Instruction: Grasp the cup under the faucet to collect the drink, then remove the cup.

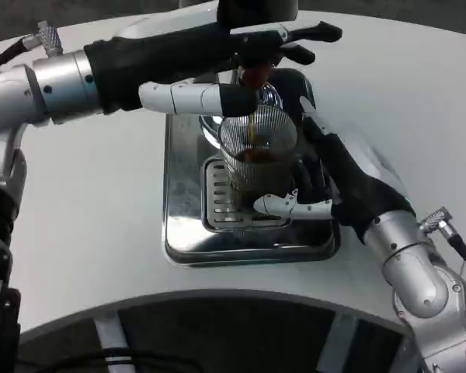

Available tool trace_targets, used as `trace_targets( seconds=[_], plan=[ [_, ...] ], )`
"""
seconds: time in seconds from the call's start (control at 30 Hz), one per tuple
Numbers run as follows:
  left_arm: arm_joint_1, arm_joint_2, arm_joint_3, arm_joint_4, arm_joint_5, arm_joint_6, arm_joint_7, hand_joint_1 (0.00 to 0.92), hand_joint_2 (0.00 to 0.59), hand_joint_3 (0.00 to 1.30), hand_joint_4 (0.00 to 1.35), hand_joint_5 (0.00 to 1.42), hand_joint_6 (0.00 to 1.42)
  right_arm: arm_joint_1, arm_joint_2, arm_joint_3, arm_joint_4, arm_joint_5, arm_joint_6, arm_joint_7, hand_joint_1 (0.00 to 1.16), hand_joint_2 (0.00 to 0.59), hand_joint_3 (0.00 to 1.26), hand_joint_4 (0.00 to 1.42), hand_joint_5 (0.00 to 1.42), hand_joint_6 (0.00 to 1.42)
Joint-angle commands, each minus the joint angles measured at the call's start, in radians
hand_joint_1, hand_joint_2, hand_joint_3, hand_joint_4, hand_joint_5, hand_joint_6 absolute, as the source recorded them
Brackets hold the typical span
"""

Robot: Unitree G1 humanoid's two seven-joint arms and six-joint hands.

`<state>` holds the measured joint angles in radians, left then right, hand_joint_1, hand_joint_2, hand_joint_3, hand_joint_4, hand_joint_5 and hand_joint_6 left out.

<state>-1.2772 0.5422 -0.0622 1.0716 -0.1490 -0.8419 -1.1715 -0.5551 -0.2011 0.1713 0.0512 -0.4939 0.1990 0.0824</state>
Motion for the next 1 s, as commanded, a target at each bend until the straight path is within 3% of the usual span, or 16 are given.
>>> trace_targets(
  seconds=[0.03,1.0],
  plan=[
    [0.064,0.016,-0.033,0.026,0.068,0.019,-0.031,0.000,0.067,0.07,0.00,0.08,0.00,-0.018,0.006,0.007,0.019,0.010,-0.017,-0.016,0.78,0.143,0.00,0.00,0.00,0.00],
    [0.066,0.021,-0.032,0.022,0.068,0.016,-0.021,0.000,0.073,0.08,0.00,0.08,0.00,-0.067,0.029,0.019,0.093,0.036,-0.024,-0.038,0.78,0.151,0.00,0.00,0.00,0.00]
  ],
)
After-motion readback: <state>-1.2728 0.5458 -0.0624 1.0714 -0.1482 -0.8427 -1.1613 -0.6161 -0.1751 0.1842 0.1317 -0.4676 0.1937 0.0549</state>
